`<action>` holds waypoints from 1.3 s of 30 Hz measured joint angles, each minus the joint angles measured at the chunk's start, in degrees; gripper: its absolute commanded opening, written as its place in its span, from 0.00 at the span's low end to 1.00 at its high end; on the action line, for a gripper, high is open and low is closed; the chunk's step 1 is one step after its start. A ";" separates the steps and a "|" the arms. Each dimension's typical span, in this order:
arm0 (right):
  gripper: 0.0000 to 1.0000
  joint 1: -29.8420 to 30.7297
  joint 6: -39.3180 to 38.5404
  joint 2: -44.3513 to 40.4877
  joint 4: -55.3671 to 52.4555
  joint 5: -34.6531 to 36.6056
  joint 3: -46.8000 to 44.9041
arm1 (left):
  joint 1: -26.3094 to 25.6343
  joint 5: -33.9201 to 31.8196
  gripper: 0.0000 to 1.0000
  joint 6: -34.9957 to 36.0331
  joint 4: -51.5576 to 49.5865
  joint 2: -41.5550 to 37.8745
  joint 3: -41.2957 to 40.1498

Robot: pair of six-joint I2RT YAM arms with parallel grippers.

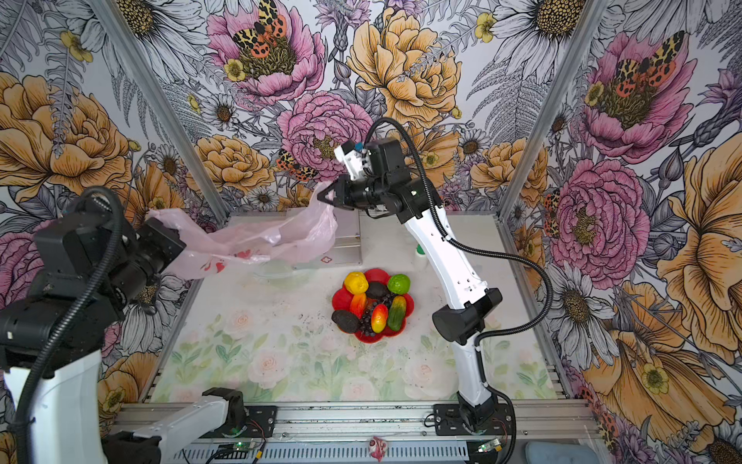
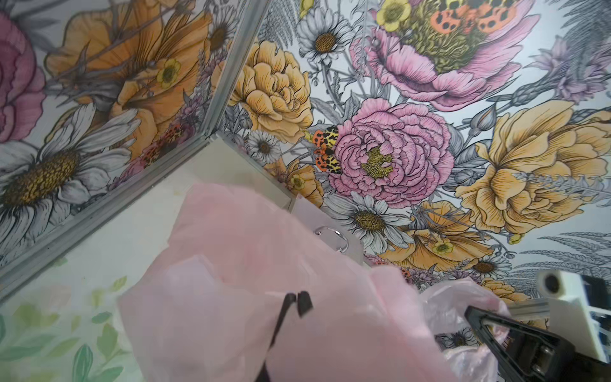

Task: Place the fruits into the plastic bag
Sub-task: Shake the plastic bag at the middle-left of the table.

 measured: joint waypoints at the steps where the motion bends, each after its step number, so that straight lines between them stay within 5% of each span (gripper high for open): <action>1: 0.00 -0.26 -0.04 0.96 2.82 1.64 4.07 | 0.02 0.00 0.00 1.27 0.50 4.15 6.40; 5: 0.00 -1.81 0.59 -2.60 20.98 7.37 3.28 | 0.00 0.92 0.00 5.92 2.99 22.05 33.90; 8: 0.00 -2.40 -0.55 -5.46 30.82 10.01 -0.26 | -1.22 2.62 0.00 9.22 6.67 26.88 39.65; 15: 0.00 -0.98 -3.54 -14.16 39.26 7.26 -9.42 | -22.03 -2.36 0.00 24.02 25.31 8.09 8.72; 19: 0.00 1.29 -5.25 -25.79 40.72 3.06 -29.07 | -30.88 -13.70 0.00 28.17 32.37 -6.86 -9.68; 23: 0.00 2.71 -9.55 -34.14 36.52 1.18 -53.51 | -34.29 -30.58 0.03 19.67 28.72 -23.74 -31.28; 24: 0.00 2.69 -10.60 -34.49 34.93 1.29 -58.18 | -34.21 -33.46 0.09 16.35 26.67 -26.95 -35.76; 26: 0.00 2.64 -12.35 -32.70 31.87 2.19 -66.82 | -32.87 -35.45 0.45 9.62 23.17 -31.93 -45.46; 28: 0.00 2.64 -13.16 -28.26 28.20 3.39 -72.70 | -29.62 -34.38 0.55 4.11 20.15 -33.64 -53.40; 33: 0.00 2.64 -13.79 -21.68 20.65 5.31 -77.05 | -13.46 -21.49 0.67 -4.52 14.73 -32.79 -64.48; 39: 0.00 2.67 -13.42 -25.31 21.00 5.90 -73.24 | 2.12 -6.82 0.71 -4.11 10.14 -33.20 -61.05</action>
